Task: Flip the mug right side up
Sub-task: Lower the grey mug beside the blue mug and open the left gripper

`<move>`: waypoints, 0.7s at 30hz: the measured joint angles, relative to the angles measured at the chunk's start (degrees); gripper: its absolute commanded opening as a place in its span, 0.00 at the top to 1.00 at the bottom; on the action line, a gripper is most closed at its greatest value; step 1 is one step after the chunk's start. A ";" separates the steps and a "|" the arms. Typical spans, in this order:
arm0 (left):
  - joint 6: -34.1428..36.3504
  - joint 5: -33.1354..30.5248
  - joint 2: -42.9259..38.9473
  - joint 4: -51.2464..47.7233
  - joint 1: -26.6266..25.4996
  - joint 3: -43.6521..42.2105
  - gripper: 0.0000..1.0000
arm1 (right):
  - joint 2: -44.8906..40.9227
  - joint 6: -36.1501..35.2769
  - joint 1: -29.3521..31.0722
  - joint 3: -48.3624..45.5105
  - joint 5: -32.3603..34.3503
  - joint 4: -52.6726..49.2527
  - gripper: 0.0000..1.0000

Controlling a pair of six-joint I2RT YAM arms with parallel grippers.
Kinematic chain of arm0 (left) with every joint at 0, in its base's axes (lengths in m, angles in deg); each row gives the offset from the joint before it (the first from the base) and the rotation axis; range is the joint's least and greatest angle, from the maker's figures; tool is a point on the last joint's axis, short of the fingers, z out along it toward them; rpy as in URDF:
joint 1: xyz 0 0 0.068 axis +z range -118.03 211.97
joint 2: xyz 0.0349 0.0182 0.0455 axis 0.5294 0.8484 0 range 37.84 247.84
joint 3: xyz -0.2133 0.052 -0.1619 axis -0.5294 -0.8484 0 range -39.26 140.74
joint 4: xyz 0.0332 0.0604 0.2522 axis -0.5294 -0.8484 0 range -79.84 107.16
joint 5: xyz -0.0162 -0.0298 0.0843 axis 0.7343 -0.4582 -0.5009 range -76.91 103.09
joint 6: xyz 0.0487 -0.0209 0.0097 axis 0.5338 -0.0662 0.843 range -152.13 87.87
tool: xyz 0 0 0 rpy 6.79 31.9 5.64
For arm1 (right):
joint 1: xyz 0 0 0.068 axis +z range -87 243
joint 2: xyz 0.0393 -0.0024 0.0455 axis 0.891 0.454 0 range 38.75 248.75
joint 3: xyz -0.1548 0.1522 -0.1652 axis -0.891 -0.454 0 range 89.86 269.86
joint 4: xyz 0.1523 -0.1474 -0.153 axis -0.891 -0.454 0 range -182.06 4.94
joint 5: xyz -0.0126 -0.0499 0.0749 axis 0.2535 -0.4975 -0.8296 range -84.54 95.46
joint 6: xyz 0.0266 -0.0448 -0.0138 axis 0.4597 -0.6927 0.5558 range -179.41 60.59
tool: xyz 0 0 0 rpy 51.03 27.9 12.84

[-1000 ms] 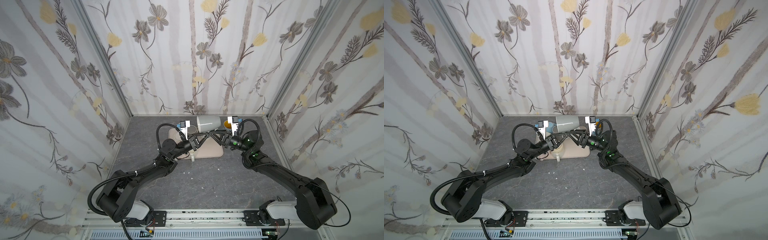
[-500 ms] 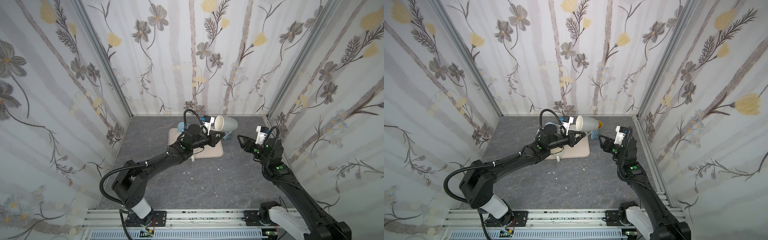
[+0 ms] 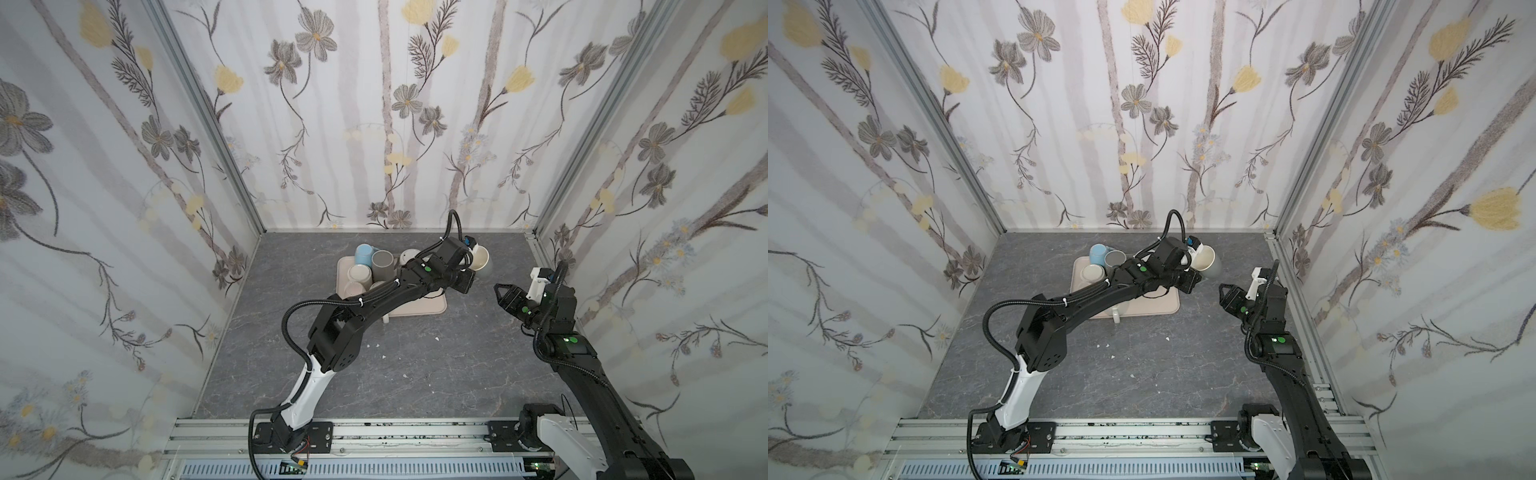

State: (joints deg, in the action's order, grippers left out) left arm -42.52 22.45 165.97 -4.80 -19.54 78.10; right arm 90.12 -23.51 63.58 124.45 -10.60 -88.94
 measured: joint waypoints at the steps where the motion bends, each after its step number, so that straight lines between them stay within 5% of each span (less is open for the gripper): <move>1: 0.39 -0.59 1.27 -1.53 -0.13 1.75 1.00 | -0.22 -0.07 -0.04 -0.20 0.07 -0.17 0.43; 12: 4.04 -6.36 12.00 -9.88 -0.20 14.97 1.00 | 0.52 -1.66 -0.11 -1.51 0.98 -1.44 0.43; 21: 4.63 -8.31 14.78 -13.44 0.13 15.72 0.98 | 1.05 -2.40 -0.11 -1.84 0.98 -1.84 0.43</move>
State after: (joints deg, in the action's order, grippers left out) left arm -37.89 14.15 180.75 -18.24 -19.41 93.81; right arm 91.17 -25.91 63.47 122.61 -9.61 -90.77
